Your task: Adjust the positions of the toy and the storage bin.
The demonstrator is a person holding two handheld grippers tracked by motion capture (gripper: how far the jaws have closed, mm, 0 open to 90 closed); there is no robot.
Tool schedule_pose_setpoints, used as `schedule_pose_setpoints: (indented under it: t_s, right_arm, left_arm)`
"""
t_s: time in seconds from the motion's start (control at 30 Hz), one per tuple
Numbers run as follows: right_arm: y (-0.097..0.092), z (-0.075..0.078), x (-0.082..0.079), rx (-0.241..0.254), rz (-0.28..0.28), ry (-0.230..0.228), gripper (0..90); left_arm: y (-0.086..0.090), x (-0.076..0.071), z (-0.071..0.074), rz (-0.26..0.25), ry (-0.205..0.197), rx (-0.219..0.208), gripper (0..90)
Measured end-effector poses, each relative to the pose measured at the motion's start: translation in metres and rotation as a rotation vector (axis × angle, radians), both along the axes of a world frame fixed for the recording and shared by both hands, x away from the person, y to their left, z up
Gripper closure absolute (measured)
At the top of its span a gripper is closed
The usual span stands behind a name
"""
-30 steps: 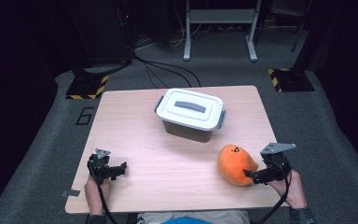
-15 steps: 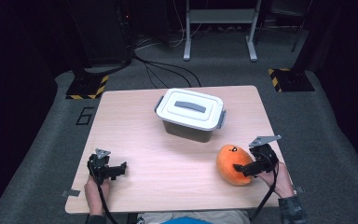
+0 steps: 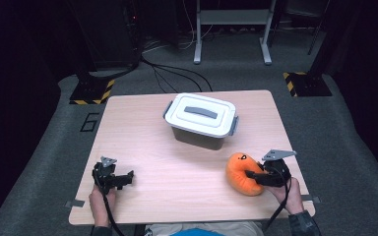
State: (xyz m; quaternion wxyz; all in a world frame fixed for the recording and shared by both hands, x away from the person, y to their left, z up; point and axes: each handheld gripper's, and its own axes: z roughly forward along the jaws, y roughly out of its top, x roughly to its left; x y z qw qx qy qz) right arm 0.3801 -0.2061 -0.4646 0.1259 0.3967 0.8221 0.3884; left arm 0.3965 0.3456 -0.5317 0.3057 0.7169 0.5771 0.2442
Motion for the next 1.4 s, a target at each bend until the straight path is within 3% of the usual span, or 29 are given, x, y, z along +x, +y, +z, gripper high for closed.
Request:
schedule_pose_setpoints:
  t_s: [0.33,1.4]
  right_arm:
    - [0.003,0.01,-0.006,-0.02,-0.031,-0.078,60.4]
    - [-0.028,0.031,0.013,-0.011,-0.111,-0.103,59.1]
  left_arm:
    - [0.0,0.0,0.0,0.0,0.0,0.0,0.0]
    - [0.0,0.0,0.0,0.001,0.0,0.0,0.0]
